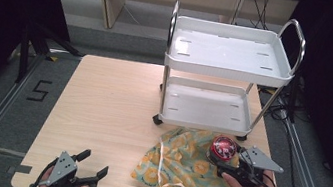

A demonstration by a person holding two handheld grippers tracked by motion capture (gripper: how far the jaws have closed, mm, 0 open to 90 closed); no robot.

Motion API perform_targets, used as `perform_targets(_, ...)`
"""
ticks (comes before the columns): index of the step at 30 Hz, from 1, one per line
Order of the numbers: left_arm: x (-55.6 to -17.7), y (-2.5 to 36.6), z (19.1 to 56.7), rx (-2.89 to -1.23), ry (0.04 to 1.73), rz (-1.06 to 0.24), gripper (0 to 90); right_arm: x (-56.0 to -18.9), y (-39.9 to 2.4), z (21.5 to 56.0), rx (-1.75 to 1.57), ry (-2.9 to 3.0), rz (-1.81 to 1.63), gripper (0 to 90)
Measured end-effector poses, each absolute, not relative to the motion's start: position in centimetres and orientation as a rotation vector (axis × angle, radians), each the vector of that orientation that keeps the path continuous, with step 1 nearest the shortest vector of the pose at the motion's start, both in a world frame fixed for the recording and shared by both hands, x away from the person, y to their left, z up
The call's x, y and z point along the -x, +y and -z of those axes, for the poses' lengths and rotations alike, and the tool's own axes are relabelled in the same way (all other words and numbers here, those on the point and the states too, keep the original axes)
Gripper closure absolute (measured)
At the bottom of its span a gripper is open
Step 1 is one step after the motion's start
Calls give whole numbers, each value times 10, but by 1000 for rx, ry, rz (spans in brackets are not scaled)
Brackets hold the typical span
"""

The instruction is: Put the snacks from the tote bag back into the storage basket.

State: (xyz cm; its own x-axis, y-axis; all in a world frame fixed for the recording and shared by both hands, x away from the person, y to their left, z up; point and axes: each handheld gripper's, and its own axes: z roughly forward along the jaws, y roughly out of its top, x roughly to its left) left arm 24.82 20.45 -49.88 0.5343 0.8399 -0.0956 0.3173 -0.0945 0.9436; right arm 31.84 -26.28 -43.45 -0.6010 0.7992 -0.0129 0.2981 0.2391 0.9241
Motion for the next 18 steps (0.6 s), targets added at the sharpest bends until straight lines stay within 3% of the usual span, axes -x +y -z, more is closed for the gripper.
perform_targets(18,-248,205,498,-1674,996,-588,176,-324,-253,427,-980,2022,-1335,265)
